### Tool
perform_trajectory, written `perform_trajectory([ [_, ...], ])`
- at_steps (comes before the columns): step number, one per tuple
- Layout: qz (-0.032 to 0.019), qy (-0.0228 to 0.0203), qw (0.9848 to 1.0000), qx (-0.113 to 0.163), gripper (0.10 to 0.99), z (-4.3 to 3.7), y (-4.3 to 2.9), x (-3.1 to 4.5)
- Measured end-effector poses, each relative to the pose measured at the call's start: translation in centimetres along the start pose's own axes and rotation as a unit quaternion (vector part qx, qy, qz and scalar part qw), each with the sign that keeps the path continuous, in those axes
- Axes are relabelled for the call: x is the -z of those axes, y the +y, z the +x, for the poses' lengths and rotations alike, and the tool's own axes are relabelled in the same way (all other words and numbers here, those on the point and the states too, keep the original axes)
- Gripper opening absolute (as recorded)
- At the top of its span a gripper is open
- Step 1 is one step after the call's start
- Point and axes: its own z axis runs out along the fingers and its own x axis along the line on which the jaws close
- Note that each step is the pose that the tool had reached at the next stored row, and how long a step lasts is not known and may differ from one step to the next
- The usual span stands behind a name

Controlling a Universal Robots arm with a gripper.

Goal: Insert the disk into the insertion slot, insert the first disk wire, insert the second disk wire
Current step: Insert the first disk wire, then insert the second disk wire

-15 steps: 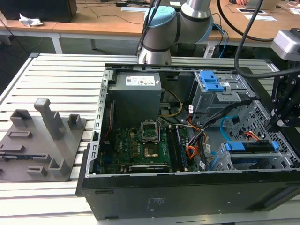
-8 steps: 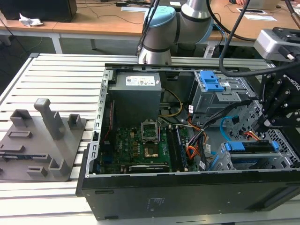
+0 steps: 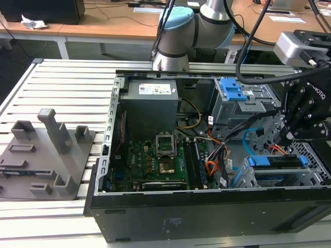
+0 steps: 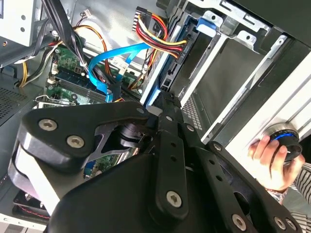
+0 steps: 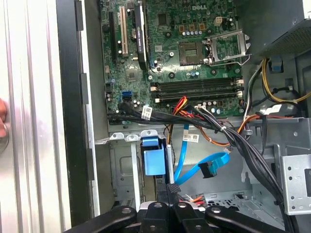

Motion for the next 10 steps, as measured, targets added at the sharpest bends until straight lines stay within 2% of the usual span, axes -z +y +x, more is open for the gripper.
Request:
perform_trajectory([
  [10,0.0000,0.0000,1.0000,0.000,0.106,0.00,0.04,0.00],
])
